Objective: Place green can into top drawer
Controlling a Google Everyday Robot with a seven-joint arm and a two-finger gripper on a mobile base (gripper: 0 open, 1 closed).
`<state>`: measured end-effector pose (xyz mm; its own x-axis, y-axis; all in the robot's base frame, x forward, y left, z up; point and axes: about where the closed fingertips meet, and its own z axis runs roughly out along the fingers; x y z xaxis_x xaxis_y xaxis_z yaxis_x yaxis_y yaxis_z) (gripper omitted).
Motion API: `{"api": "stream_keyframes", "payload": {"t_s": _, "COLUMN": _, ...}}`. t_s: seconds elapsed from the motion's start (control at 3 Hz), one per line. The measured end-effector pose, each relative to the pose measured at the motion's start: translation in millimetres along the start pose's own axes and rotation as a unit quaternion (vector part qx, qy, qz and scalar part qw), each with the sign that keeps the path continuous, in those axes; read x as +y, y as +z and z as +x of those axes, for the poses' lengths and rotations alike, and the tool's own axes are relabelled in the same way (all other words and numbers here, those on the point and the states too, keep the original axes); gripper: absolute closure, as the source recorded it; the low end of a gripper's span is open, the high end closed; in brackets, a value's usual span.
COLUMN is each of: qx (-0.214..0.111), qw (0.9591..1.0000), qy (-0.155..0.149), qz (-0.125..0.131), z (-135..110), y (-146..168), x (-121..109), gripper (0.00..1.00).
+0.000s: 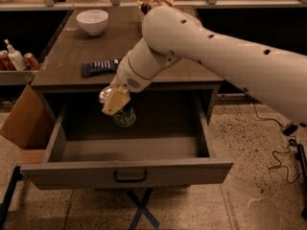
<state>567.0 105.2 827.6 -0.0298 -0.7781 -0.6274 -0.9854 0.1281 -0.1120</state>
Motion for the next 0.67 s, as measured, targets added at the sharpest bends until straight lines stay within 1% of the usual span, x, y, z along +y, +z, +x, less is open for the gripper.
{"api": "stream_keyframes", "payload": {"t_s": 0.33, "qx": 0.044, "qw": 0.9987, "qy": 0.021, "qz": -0.012, "z": 33, "y": 7, "x": 6, "gripper": 1.0}}
{"api": "stream_keyframes", "payload": {"t_s": 0.67, "qx": 0.085, "qw": 0.9954, "qy": 0.044, "qz": -0.012, "z": 60, "y": 11, "x": 7, "gripper": 1.0}}
